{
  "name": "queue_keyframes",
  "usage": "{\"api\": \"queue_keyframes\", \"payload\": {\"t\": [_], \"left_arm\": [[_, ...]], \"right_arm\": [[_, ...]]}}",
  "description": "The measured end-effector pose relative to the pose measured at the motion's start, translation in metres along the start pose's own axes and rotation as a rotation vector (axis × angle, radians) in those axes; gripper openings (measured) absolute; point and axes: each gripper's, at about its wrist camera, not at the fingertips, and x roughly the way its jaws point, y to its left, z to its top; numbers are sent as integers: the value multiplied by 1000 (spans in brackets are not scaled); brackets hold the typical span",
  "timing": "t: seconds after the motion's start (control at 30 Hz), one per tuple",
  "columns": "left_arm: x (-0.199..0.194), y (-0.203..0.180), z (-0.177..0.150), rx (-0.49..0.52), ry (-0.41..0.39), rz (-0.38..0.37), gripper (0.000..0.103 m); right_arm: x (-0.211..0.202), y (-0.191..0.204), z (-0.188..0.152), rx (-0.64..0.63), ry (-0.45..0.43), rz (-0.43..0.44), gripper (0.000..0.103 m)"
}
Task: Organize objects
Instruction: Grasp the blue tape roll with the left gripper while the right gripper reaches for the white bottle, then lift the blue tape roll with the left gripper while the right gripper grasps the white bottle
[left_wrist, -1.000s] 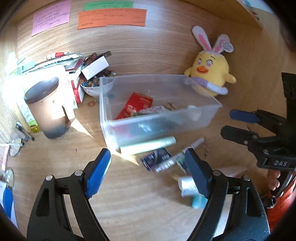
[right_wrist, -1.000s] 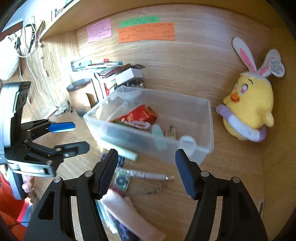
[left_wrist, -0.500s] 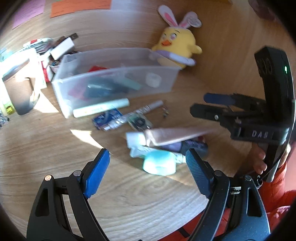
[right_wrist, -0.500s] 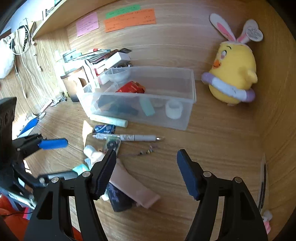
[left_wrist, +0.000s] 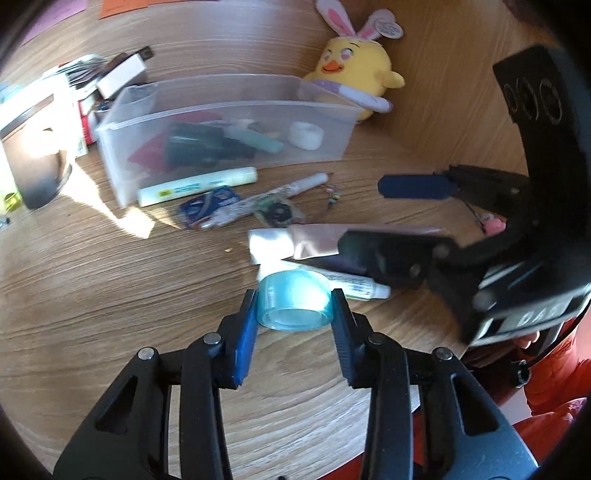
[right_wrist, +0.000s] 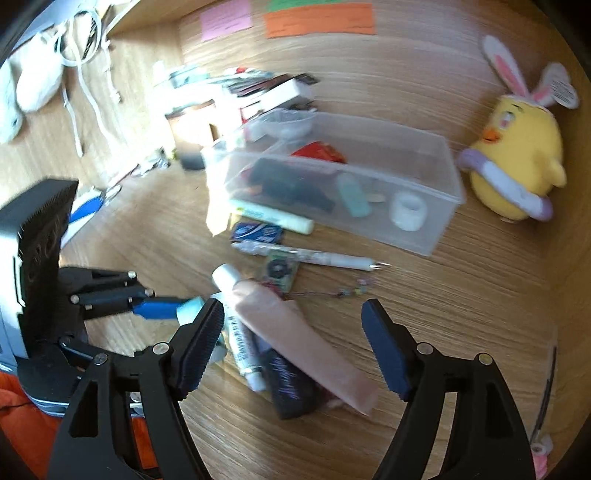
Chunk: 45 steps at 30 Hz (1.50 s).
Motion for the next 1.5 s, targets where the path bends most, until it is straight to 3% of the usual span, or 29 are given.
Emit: {"api": "queue_keyframes", "payload": {"t": [0.27, 0.4, 0.6, 0.73, 0.87, 1.2, 1.5], "left_arm": [[-18, 44, 0, -91, -46, 86, 38], [-21, 56, -1, -115, -52, 98, 38], [-18, 55, -3, -114, -47, 89, 38], [-16, 52, -2, -114, -46, 79, 38], [-18, 49, 1, -113, -54, 73, 38], [-27, 46, 15, -119, -102, 67, 38], [-33, 38, 40, -105, -159, 68, 38]], "right_arm": [[33, 15, 4, -46, 66, 19, 72], [44, 17, 7, -44, 90, 22, 50], [51, 18, 11, -50, 87, 2, 30], [50, 18, 11, -60, 77, 2, 28], [45, 20, 13, -65, 50, -3, 19], [33, 10, 18, -41, 1, -7, 15], [7, -3, 27, 8, -95, -20, 14]]}}
